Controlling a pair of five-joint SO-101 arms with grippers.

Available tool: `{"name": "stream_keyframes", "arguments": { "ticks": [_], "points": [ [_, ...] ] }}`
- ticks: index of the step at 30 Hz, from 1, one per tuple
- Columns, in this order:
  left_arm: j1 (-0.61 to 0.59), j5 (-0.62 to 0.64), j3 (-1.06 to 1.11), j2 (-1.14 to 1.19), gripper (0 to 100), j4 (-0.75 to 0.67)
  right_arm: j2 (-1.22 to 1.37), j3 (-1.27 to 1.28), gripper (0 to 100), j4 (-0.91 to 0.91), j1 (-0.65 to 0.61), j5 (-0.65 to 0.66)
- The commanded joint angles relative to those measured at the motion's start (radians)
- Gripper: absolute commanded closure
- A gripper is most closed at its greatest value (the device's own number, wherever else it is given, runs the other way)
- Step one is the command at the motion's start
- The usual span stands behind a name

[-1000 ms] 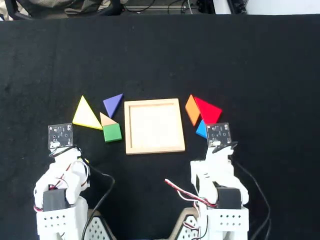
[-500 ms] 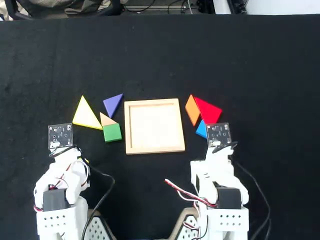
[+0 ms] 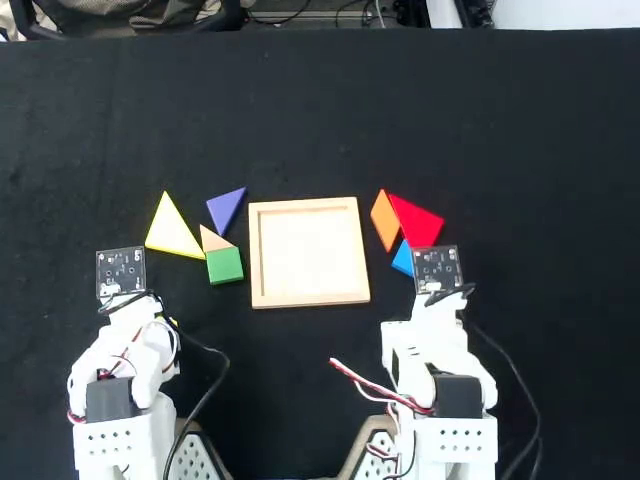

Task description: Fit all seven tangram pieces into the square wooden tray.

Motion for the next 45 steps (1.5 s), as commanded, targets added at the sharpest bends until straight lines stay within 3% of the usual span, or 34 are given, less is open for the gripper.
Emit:
{"name": "stream_keyframes", "arguments": {
  "ticks": [1, 5, 10, 15, 19, 22, 26, 32, 38, 45],
  "points": [
    [0.015, 0.000, 0.019, -0.009, 93, -0.005, -0.076, -0.001, 98.7, 0.000, -0.009, -0.002],
    [-0.019, -0.006, -0.059, -0.011, 93, -0.103, -0.076, -0.004, 98.7, -0.080, -0.009, 0.000],
    [-0.101, -0.008, -0.285, -0.011, 92, -0.203, -0.076, -0.007, 98.7, -0.542, -0.009, 0.014],
    [-0.045, -0.006, -0.460, -0.011, 92, -0.190, -0.076, -0.001, 98.6, -0.786, -0.011, 0.301],
    [0.038, -0.008, -0.493, -0.002, 92, -0.094, -0.076, -0.001, 98.6, -0.792, -0.012, 0.250],
    [0.056, -0.051, -0.495, 0.003, 92, -0.126, -0.076, -0.001, 98.6, -0.786, -0.012, 0.161],
    [0.054, -0.078, -0.532, 0.129, 92, -0.166, -0.076, -0.001, 98.6, -0.740, -0.011, 0.140],
    [0.042, 0.118, -0.819, 0.626, 91, -0.170, -0.076, -0.001, 98.6, -0.643, -0.026, 0.144],
    [0.039, 0.354, -1.129, 1.046, 63, 0.041, -0.076, -0.001, 98.6, -0.614, -0.026, 0.147],
    [0.013, 0.476, -1.331, 1.373, 67, 0.061, -0.076, -0.001, 98.6, -0.603, -0.026, 0.147]
  ]
}}
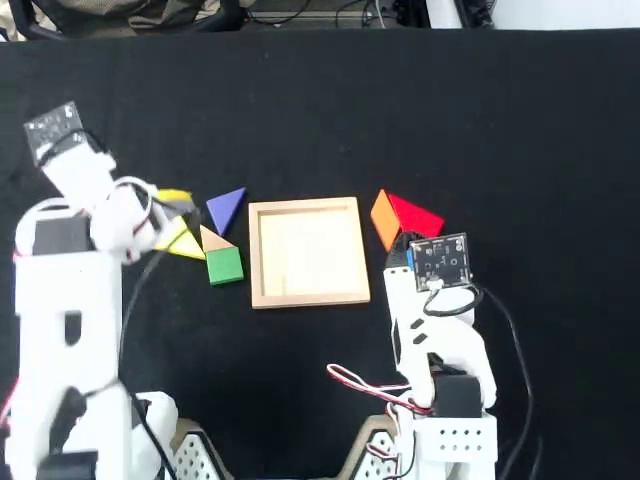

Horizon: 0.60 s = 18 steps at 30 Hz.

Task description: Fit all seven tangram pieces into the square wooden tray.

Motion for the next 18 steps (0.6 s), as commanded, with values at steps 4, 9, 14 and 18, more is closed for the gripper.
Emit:
{"name": "stream_keyframes", "arguments": {
  "ticks": [4, 9, 14, 18],
  "points": [
    [-0.093, 0.135, -0.216, 0.316, 67, 0.000, -0.076, -0.001, 98.6, 0.018, -0.015, -0.003],
    [-0.139, 0.132, -0.268, 0.465, 67, 0.000, -0.076, -0.001, 98.6, 0.023, -0.015, -0.002],
    [-0.111, 0.130, -0.280, 0.586, 67, -0.009, -0.076, -0.001, 98.6, 0.023, -0.017, -0.002],
    [-0.105, 0.130, -0.278, 0.658, 67, -0.084, -0.076, -0.001, 98.6, 0.023, -0.017, -0.002]
  ]
}}
